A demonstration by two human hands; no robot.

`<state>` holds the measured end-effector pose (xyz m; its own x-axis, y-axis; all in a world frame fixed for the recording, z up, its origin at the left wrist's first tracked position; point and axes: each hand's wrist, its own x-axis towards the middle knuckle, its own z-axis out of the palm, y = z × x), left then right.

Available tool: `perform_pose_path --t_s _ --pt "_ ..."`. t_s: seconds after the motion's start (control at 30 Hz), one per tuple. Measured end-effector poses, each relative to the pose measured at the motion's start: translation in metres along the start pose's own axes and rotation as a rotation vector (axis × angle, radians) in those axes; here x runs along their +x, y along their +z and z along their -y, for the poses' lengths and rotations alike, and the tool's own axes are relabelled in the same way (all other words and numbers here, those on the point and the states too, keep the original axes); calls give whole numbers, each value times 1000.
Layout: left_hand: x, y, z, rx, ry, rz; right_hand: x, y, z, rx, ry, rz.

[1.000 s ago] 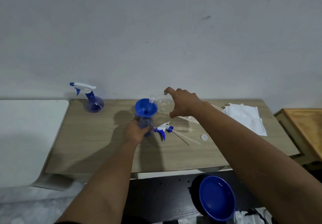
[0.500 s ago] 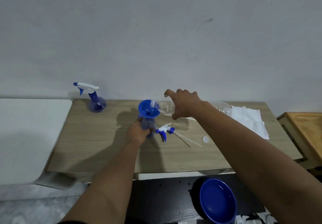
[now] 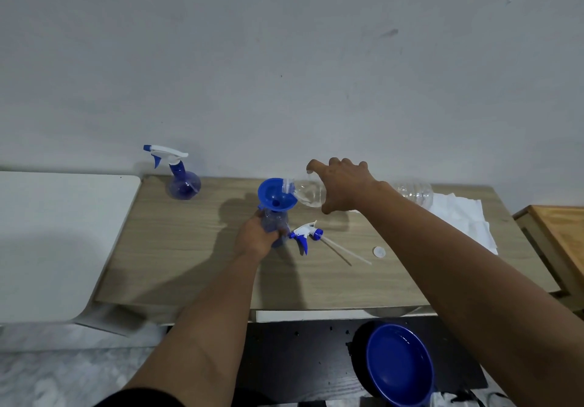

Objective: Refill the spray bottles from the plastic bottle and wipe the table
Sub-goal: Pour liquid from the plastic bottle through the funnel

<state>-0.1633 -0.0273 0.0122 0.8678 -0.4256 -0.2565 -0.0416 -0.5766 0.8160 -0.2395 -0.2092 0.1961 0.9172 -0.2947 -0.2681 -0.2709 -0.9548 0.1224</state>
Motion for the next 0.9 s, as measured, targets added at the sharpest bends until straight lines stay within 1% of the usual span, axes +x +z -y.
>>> perform_pose_path --t_s 0.9 --pt "-1 -1 -1 -39 1 27 -2 -7 3 -75 3 -1"
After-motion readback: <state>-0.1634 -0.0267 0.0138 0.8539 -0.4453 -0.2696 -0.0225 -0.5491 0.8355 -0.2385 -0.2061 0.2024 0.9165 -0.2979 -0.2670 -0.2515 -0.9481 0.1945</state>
